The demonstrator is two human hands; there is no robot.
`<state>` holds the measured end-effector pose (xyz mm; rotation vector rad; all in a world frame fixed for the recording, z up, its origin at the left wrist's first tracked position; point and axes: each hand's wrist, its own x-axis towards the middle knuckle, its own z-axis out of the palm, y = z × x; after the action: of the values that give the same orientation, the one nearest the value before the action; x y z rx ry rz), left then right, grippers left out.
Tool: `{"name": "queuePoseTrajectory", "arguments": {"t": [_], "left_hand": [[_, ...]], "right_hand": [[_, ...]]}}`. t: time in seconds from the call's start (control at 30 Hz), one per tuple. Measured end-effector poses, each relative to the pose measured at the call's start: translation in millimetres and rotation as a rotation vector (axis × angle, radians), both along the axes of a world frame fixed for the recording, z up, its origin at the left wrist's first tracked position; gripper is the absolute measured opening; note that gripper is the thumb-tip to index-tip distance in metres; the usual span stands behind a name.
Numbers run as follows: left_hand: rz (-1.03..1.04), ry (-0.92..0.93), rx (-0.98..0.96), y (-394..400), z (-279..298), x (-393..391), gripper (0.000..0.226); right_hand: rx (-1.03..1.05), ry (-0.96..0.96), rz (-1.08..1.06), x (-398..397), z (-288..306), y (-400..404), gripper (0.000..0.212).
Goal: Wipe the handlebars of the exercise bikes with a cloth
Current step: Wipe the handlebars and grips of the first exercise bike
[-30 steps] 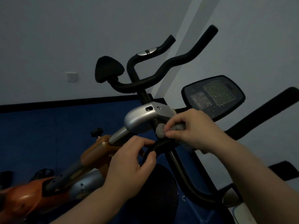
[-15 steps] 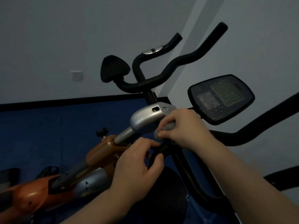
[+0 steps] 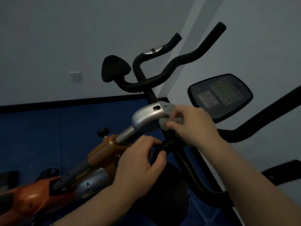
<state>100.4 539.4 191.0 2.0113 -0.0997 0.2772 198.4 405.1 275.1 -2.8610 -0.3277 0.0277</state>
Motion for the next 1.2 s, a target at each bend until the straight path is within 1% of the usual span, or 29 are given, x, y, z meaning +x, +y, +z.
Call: {"name": "queuePoseTrajectory", "arguments": {"t": [0.1,0.2,0.27,0.3,0.37,0.43,0.47,0.5,0.53,0.57,0.6,0.63,0.7,0.73,0.77,0.8,0.9,0.93,0.97,1.0,1.03,1.1,1.13,1.17,1.2], "left_hand": [[-0.005,0.011,-0.013,-0.2,-0.7,0.7,0.021],[-0.005,0.013,-0.029,-0.7,-2.6,2.6,0.021],[-0.003,0.009,-0.028,-0.9,-3.3,2.9,0.022],[-0.008,0.009,-0.021,-0.8,-3.7,3.2,0.023],[-0.023,0.013,-0.014,-0.6,-4.6,3.5,0.023],[-0.033,0.01,-0.019,0.3,-5.5,4.3,0.024],[-0.038,0.01,-0.02,0.6,-5.7,4.9,0.024],[-0.042,0.009,-0.023,0.9,-5.9,5.0,0.024],[-0.046,0.01,-0.028,0.9,-6.3,5.4,0.023],[-0.053,0.012,-0.032,1.0,-6.8,5.6,0.022],[-0.063,0.016,-0.033,1.1,-7.2,5.7,0.021],[-0.074,0.019,-0.035,1.5,-7.3,5.7,0.021],[-0.094,0.013,-0.03,3.1,-6.9,6.5,0.02],[-0.1,0.013,-0.026,3.5,-6.9,6.6,0.019],[-0.105,0.016,-0.027,3.6,-6.9,6.9,0.018],[-0.108,0.019,-0.034,3.6,-7.4,7.3,0.018],[-0.109,0.026,-0.072,2.7,-7.5,7.5,0.018],[-0.114,0.027,-0.085,2.5,-7.4,8.0,0.018],[-0.124,0.028,-0.093,2.7,-7.6,8.3,0.018],[-0.137,0.029,-0.096,2.9,-8.1,8.3,0.018],[-0.153,0.03,-0.097,3.4,-8.4,8.3,0.017],[-0.177,0.027,-0.096,4.8,-8.0,8.7,0.016],[-0.182,0.026,-0.096,5.2,-7.5,8.8,0.015],[-0.185,0.027,-0.099,5.3,-7.2,9.5,0.015],[-0.188,0.028,-0.101,5.0,-7.5,10.0,0.015]], "right_hand": [[-0.081,0.065,0.021,-3.2,5.7,-7.2,0.018],[0.018,-0.007,-0.064,5.4,-2.4,9.5,0.013],[0.0,-0.078,-0.039,2.3,-9.5,11.7,0.012],[-0.016,-0.077,-0.003,-1.8,-9.5,7.0,0.012],[0.009,0.047,0.09,-8.4,0.6,-10.1,0.014],[0.101,0.226,0.179,-6.4,14.6,-20.5,0.013],[0.161,0.285,0.183,-3.5,17.4,-20.0,0.01],[0.193,0.289,0.163,-1.4,16.2,-16.3,0.009],[0.176,0.239,0.129,-0.5,11.9,-11.0,0.009],[0.113,0.147,0.116,-2.0,4.8,-5.6,0.01],[0.038,0.051,0.143,-6.6,-1.6,-0.2,0.011],[0.008,0.003,0.212,-12.7,-6.0,1.7,0.012],[0.024,0.044,0.32,-19.7,-2.8,-6.1,0.014],[0.008,0.043,0.324,-17.6,0.0,-12.4,0.015],[-0.021,0.005,0.288,-13.0,0.9,-16.3,0.015],[-0.039,-0.046,0.202,-8.2,-0.4,-15.8,0.015],[-0.004,-0.172,-0.19,-1.1,-17.9,9.8,0.016],[-0.052,-0.222,-0.234,-1.2,-25.1,18.8,0.018],[-0.092,-0.259,-0.235,-3.9,-29.2,23.6,0.018],[-0.082,-0.27,-0.222,-7.6,-29.3,22.0,0.016],[-0.032,-0.241,-0.191,-10.9,-25.4,15.4,0.013],[0.067,-0.064,-0.09,-15.2,-10.5,1.0,0.01],[0.076,0.015,-0.062,-14.4,-3.9,-2.1,0.01],[0.085,0.053,-0.074,-10.9,-1.0,-1.5,0.01],[0.099,0.043,-0.119,-6.6,-2.1,2.8,0.01]]}}
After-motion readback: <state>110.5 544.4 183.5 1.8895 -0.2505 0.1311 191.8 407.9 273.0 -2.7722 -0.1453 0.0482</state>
